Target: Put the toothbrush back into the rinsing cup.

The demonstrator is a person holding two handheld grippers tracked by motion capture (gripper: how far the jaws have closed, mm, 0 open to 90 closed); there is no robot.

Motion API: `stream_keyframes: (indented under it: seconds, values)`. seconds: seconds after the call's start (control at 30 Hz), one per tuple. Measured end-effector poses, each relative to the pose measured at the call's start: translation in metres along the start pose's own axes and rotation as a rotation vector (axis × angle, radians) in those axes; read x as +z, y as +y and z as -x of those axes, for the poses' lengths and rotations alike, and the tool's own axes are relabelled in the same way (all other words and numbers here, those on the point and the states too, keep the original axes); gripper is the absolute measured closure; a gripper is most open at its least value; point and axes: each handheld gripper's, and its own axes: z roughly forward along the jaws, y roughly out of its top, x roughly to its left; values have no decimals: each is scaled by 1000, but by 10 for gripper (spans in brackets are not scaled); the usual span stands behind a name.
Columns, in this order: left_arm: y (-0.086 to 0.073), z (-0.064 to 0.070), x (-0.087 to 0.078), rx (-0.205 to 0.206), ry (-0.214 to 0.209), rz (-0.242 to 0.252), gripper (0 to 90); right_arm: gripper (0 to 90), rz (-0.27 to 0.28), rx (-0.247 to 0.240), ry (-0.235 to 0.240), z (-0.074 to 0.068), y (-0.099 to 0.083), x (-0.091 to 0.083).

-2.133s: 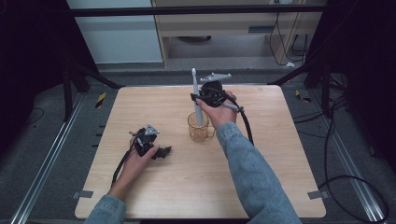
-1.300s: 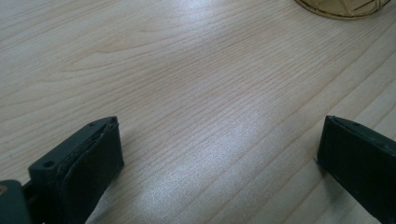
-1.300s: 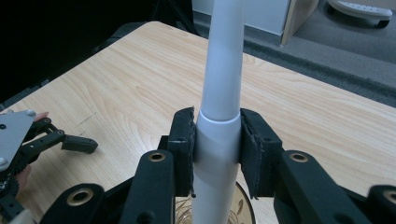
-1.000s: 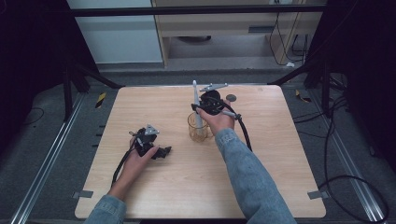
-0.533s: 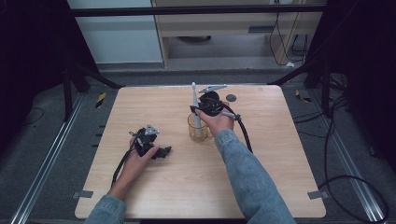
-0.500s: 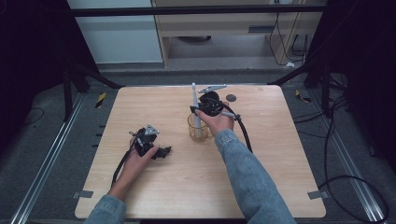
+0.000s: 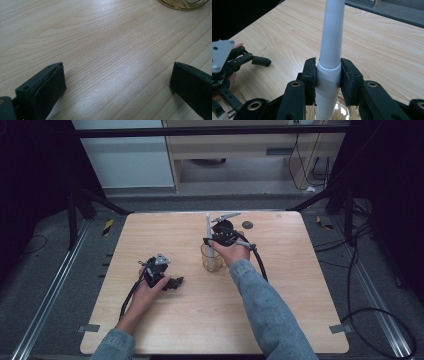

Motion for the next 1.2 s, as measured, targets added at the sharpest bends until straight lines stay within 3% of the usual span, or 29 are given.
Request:
stream_keyframes:
  seconds: [1.2]
  values:
    - [0,0,0,3,0,-3,0,664,23,38,-21,11,2,12]
